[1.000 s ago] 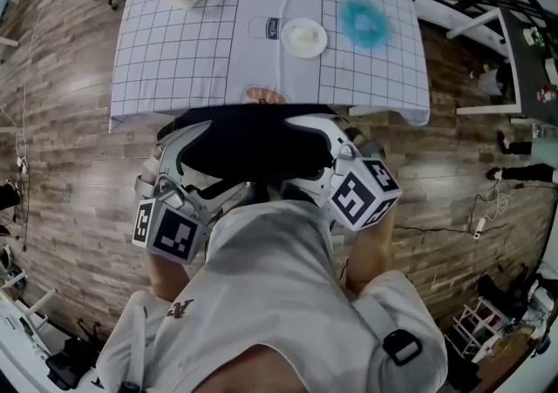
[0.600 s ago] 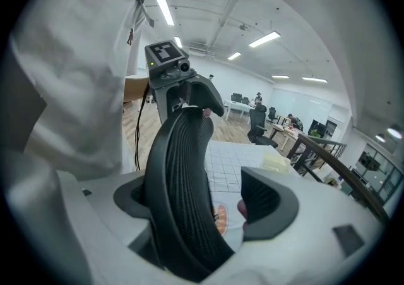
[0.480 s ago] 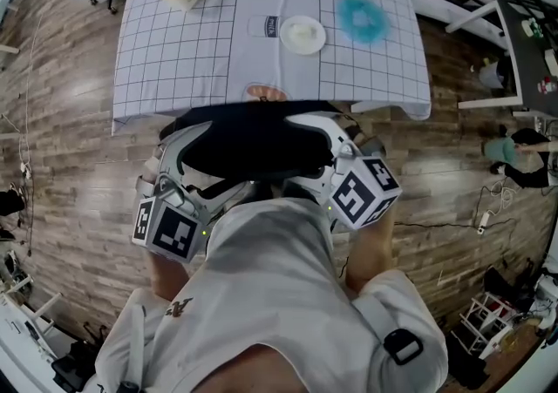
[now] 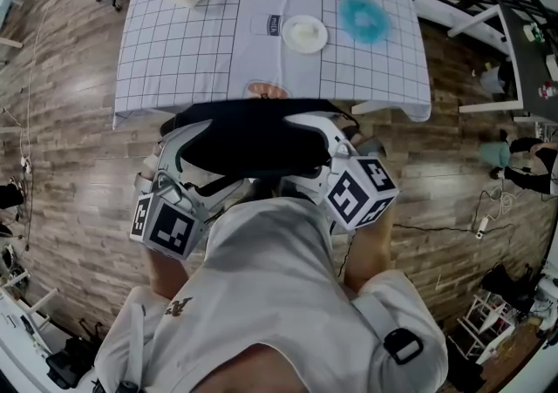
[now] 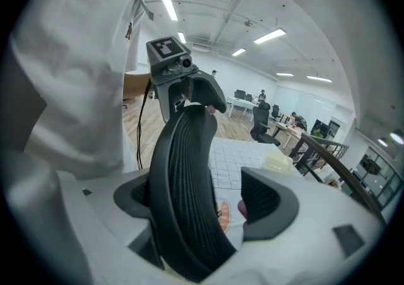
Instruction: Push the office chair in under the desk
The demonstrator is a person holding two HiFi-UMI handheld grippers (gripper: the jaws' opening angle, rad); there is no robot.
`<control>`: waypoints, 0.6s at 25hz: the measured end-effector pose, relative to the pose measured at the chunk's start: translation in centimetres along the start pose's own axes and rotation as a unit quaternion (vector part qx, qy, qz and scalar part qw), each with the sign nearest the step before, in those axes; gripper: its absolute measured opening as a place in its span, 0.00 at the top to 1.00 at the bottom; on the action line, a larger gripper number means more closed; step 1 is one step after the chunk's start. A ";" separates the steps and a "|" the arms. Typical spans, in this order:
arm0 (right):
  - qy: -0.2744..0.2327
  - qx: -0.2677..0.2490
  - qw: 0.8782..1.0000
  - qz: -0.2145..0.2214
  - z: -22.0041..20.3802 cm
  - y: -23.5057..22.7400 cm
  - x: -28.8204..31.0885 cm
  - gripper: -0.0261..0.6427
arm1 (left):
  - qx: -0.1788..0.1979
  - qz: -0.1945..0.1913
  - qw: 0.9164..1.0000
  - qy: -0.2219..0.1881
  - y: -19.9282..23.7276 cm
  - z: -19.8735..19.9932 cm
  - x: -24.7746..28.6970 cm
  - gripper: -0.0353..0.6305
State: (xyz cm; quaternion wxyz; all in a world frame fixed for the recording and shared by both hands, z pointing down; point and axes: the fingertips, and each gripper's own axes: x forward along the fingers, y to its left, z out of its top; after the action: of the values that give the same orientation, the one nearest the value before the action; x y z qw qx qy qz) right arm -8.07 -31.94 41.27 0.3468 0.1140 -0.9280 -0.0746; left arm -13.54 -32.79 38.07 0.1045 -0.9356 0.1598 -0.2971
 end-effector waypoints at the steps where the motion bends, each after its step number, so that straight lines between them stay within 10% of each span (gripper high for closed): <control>1: 0.000 0.000 1.000 -0.002 0.0 0.0 0.0 0.39 | 0.001 0.001 1.000 -0.001 0.0 0.0 0.0 0.31; 15: -0.046 0.010 0.999 -0.016 1.8 0.9 -2.5 0.39 | -0.005 0.018 1.000 -0.024 -0.7 0.7 -0.9 0.38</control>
State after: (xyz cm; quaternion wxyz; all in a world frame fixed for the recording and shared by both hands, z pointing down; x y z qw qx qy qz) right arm -7.55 -30.32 38.59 0.3015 0.1286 -0.9416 -0.0765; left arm -13.68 -31.75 37.23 0.1092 -0.9398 0.1759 -0.2717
